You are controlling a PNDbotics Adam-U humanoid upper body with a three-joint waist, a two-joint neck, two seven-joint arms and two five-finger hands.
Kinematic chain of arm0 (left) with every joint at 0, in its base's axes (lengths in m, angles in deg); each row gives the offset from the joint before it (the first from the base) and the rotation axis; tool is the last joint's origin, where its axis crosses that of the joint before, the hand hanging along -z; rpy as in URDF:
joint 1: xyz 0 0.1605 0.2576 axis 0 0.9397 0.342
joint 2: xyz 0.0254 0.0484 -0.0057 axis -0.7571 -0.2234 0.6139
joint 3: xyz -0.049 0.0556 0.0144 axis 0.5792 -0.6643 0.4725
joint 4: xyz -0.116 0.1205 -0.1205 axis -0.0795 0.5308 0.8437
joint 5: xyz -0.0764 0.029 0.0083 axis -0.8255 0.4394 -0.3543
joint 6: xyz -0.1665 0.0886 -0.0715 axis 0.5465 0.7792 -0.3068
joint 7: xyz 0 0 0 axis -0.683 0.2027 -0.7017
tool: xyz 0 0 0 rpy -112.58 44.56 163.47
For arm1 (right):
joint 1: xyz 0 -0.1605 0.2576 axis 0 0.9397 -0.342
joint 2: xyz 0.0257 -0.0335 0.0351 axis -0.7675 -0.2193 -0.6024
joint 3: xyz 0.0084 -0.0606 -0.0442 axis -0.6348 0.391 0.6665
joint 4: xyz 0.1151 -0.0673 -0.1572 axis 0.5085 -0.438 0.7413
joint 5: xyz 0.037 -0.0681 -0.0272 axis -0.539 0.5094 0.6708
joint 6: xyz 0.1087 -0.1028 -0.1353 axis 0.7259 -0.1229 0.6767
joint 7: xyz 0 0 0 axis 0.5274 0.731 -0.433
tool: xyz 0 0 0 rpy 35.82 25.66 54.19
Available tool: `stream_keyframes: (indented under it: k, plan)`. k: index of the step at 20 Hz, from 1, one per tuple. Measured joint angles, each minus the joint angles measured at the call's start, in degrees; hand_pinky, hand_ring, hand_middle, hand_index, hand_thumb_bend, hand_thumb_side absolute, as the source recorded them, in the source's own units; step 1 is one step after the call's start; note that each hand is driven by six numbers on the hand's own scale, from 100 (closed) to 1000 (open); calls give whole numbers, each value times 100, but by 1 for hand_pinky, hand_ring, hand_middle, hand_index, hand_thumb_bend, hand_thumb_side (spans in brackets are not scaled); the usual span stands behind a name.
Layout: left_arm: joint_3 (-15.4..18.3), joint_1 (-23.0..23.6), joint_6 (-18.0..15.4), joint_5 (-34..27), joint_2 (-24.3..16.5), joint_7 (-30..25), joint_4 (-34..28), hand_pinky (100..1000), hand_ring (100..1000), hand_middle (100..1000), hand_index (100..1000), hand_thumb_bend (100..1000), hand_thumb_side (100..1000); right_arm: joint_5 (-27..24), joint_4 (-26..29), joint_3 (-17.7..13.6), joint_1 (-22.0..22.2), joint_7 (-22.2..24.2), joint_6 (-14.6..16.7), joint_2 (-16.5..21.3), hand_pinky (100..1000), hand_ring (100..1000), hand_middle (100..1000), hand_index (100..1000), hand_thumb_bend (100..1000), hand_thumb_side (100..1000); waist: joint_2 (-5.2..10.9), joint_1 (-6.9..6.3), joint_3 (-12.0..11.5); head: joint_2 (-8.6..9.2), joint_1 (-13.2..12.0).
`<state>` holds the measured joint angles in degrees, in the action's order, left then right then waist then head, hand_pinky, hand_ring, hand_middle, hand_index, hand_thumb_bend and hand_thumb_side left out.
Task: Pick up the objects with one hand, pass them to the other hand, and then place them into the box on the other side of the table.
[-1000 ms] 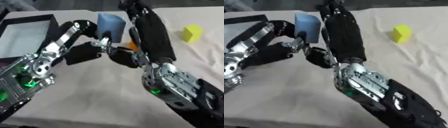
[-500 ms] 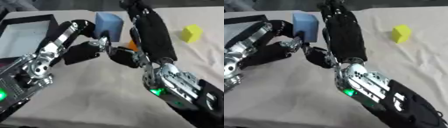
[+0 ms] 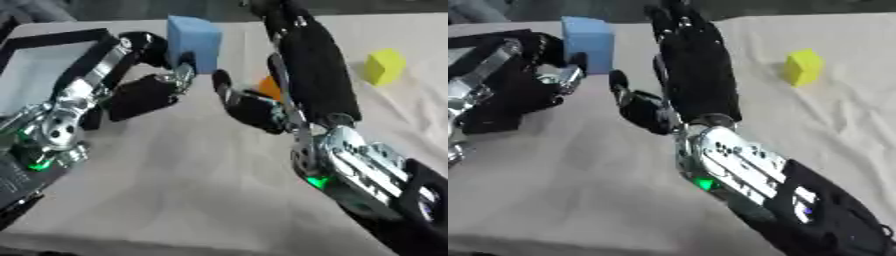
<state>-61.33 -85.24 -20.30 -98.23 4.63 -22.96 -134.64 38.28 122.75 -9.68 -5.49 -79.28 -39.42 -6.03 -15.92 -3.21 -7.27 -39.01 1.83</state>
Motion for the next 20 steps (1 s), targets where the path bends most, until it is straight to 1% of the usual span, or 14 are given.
stream_keyframes:
  k: [4, 5, 7, 9, 15, 20]
  plan:
    - [284, 340, -90, -1, -471, 90, 7, 1000, 800, 613, 370, 100, 245, 0, 0, -51, 0, 128, -72, 131, 877, 913, 887, 882, 416, 397, 7, 10, 107, -18, -171]
    - [369, 440, -111, -8, -581, 111, 7, 1000, 799, 613, 374, 100, 245, 0, 0, -69, -1, 173, -78, 177, 879, 914, 885, 879, 402, 407, 7, 19, 143, -18, -229]
    - [538, 640, -149, -48, -779, 149, 8, 1000, 798, 613, 376, 100, 245, 0, 0, -125, -1, 260, -86, 274, 880, 915, 884, 879, 388, 412, 7, 55, 204, -17, -357]
    - [713, 823, -184, -114, -930, 184, 15, 1000, 798, 614, 376, 100, 245, 0, 0, -204, 1, 338, -87, 376, 881, 916, 885, 880, 398, 407, 7, 96, 260, -13, -485]
    - [1093, 1194, -368, -383, -1103, 368, 298, 1000, 799, 613, 379, 100, 244, 6, 1, -432, 9, 435, -91, 654, 885, 918, 886, 882, 430, 388, 6, 157, 405, 55, -832]
    - [1295, 1423, -557, -502, -1172, 557, 798, 1000, 800, 615, 385, 100, 244, 34, 1, -647, 57, 465, -87, 922, 885, 916, 884, 879, 446, 368, -1, 191, 498, 162, -1107]
